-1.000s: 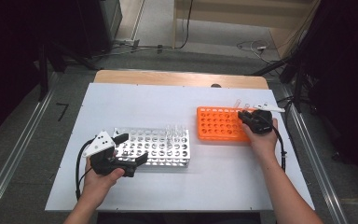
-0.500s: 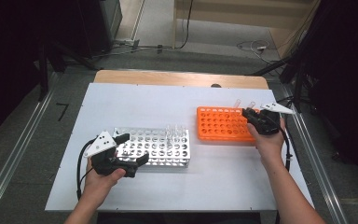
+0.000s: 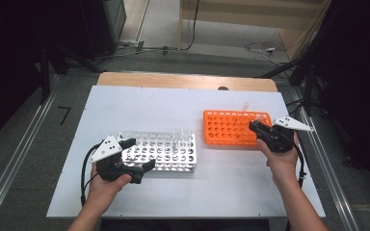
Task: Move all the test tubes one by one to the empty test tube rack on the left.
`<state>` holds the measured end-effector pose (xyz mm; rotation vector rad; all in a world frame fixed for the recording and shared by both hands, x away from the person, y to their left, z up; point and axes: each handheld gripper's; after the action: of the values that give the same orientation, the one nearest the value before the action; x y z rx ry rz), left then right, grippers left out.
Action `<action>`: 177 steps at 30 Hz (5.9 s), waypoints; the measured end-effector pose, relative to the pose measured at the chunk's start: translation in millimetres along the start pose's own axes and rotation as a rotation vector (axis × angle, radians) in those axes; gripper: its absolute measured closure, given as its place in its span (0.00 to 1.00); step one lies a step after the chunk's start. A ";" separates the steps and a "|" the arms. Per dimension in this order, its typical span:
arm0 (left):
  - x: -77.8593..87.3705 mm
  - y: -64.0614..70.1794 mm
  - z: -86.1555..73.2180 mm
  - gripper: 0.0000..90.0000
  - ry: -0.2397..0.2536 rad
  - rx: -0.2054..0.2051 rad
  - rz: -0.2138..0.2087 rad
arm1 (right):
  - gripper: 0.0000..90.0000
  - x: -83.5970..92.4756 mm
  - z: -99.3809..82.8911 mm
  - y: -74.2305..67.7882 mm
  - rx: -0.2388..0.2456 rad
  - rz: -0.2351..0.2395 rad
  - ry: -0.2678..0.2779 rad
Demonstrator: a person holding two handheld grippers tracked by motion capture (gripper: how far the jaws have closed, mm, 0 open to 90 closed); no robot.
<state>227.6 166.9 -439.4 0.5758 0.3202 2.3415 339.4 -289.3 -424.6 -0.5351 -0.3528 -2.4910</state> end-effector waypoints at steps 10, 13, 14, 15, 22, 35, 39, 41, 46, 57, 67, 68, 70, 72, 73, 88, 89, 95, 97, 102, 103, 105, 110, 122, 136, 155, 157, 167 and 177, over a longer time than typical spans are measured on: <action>-4.2 3.7 -0.7 0.00 -0.002 -0.007 -0.005 | 0.83 25.1 -8.2 -19.4 0.025 0.049 0.024; -5.2 5.5 -0.7 0.00 -0.004 -0.012 -0.008 | 0.83 30.8 -10.0 -27.6 0.040 0.068 0.025; -5.4 6.3 -0.8 0.00 -0.006 -0.014 -0.007 | 0.83 32.2 -10.3 -29.4 0.044 0.075 0.025; -5.5 7.0 -1.0 0.00 -0.007 -0.015 -0.009 | 0.82 33.9 -10.5 -32.0 0.042 0.083 0.025; -4.2 10.3 -1.6 0.00 -0.001 -0.018 -0.014 | 0.83 43.2 -9.2 -54.4 0.066 0.143 0.026; -9.8 21.2 -1.7 0.00 -0.022 -0.041 -0.048 | 0.82 45.4 -7.3 -92.3 0.123 0.251 0.019; -11.7 26.6 -1.9 0.00 -0.033 -0.051 -0.063 | 0.82 44.4 -6.5 -102.3 0.141 0.288 0.015; -12.6 28.9 -2.0 0.00 -0.035 -0.054 -0.069 | 0.82 43.6 -6.6 -106.1 0.147 0.303 0.015; -16.5 35.2 -1.3 0.02 -0.041 -0.048 -0.092 | 0.83 41.4 -7.2 -118.0 0.170 0.345 0.009; -24.2 54.4 -1.5 0.07 -0.056 -0.064 -0.152 | 0.82 35.7 -7.0 -142.8 0.212 0.424 -0.014; -33.5 74.9 -4.3 0.30 -0.078 -0.105 -0.161 | 0.82 26.4 -6.2 -166.4 0.251 0.473 -0.045; -35.0 76.6 -4.9 0.32 -0.080 -0.104 -0.169 | 0.83 25.5 -6.0 -168.1 0.253 0.475 -0.046; -37.3 79.0 -5.6 0.38 -0.089 -0.098 -0.193 | 0.82 24.3 -5.8 -170.7 0.260 0.480 -0.053; -39.8 81.2 -6.4 0.42 -0.096 -0.096 -0.210 | 0.83 23.2 -5.9 -173.6 0.272 0.477 -0.057; -41.4 82.6 -7.0 0.45 -0.100 -0.098 -0.217 | 0.83 23.2 -5.7 -175.6 0.276 0.474 -0.064; -51.7 92.5 -13.0 0.76 -0.137 -0.149 -0.242 | 0.82 21.9 -2.9 -190.5 0.299 0.531 -0.082; -51.8 92.3 -13.2 0.77 -0.138 -0.153 -0.243 | 0.82 21.5 -3.0 -190.9 0.299 0.534 -0.083; -51.9 92.2 -13.6 0.82 -0.136 -0.170 -0.236 | 0.82 19.6 -3.3 -190.8 0.291 0.542 -0.093; -51.8 92.0 -13.6 0.83 -0.133 -0.175 -0.227 | 0.82 19.6 -3.3 -190.8 0.286 0.543 -0.096; -51.9 91.0 -13.7 0.84 -0.135 -0.179 -0.219 | 0.82 18.7 -4.0 -190.2 0.284 0.543 -0.097; -51.9 90.7 -13.8 0.84 -0.135 -0.177 -0.221 | 0.82 18.4 -4.2 -189.9 0.287 0.545 -0.097; -51.5 89.5 -13.3 0.84 -0.133 -0.169 -0.226 | 0.81 18.9 -4.8 -189.2 0.290 0.547 -0.095; -48.6 83.0 -10.9 0.84 -0.117 -0.149 -0.208 | 0.71 20.7 -7.0 -182.7 0.276 0.563 -0.077; -40.8 69.5 -4.1 0.84 -0.084 -0.121 -0.173 | 0.33 23.0 -7.3 -155.1 0.227 0.539 -0.034; -34.2 55.0 5.8 0.84 -0.053 -0.102 -0.136 | 0.10 26.6 -9.3 -116.6 0.186 0.477 0.006; -27.2 32.5 35.1 0.84 -0.009 -0.097 -0.073 | 0.07 26.6 -20.6 -79.0 0.135 0.394 0.014; -26.9 30.0 38.9 0.84 -0.004 -0.098 -0.067 | 0.07 26.8 -22.2 -74.7 0.125 0.383 0.015; -32.1 15.4 56.1 0.84 0.027 -0.073 -0.031 | 0.07 27.4 -28.6 -55.7 0.109 0.341 0.018; -42.6 1.9 69.5 0.84 0.042 -0.066 0.016 | 0.07 28.4 -32.1 -43.3 0.090 0.320 0.017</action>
<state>288.5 141.2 -391.5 0.4991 0.2570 2.3725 283.3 -279.1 -446.1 -0.4909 -0.3418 -2.1601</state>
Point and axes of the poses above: each handheld gripper's, and its own axes: x roughly backward along the jaws, z roughly out of its top, y roughly to its right, and after that the axes turned 12 degrees about x, right-handed
